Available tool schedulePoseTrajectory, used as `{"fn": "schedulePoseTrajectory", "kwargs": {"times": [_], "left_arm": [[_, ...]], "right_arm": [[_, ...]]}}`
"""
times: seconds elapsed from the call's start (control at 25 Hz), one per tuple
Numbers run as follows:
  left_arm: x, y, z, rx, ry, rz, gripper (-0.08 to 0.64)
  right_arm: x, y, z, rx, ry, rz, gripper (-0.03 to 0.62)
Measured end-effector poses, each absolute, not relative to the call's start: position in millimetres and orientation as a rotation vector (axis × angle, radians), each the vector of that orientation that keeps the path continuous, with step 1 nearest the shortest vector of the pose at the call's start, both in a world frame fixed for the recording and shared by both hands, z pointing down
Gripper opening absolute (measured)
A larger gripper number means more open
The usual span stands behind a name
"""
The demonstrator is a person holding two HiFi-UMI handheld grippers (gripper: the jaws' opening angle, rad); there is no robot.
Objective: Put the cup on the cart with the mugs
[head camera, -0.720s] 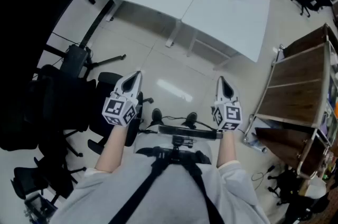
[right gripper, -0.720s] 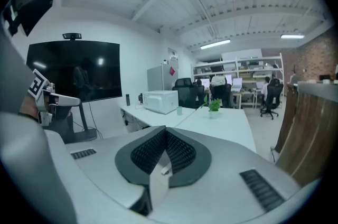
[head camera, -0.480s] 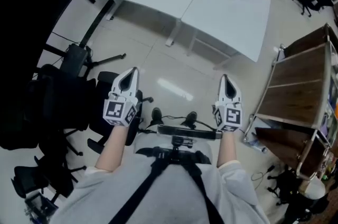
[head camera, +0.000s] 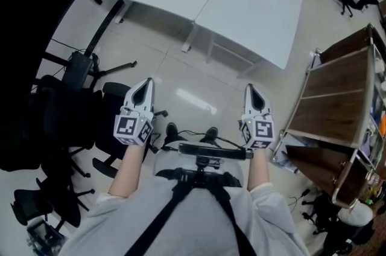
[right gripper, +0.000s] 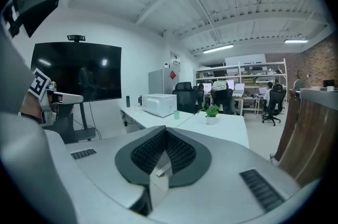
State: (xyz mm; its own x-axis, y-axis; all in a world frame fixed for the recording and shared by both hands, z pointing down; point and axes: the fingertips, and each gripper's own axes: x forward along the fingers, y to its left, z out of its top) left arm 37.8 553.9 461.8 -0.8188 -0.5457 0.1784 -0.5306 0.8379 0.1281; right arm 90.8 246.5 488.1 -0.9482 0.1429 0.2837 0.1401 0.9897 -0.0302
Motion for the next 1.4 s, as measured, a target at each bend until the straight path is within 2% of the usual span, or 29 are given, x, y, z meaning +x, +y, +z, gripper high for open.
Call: {"fn": "schedulePoseTrajectory", "kwargs": {"times": [0.52,1.4], "left_arm": [[29,500,443,0.832,-2.802,-0.071,0.003],[-163,485,443,1.161,-2.703,-0.118,0.003]], "right_arm": [[63,205,493,-0.282,-2.808,0.145,0.009],[-83,237,488,-0.108,-2.797,0.097,0.009]]}}
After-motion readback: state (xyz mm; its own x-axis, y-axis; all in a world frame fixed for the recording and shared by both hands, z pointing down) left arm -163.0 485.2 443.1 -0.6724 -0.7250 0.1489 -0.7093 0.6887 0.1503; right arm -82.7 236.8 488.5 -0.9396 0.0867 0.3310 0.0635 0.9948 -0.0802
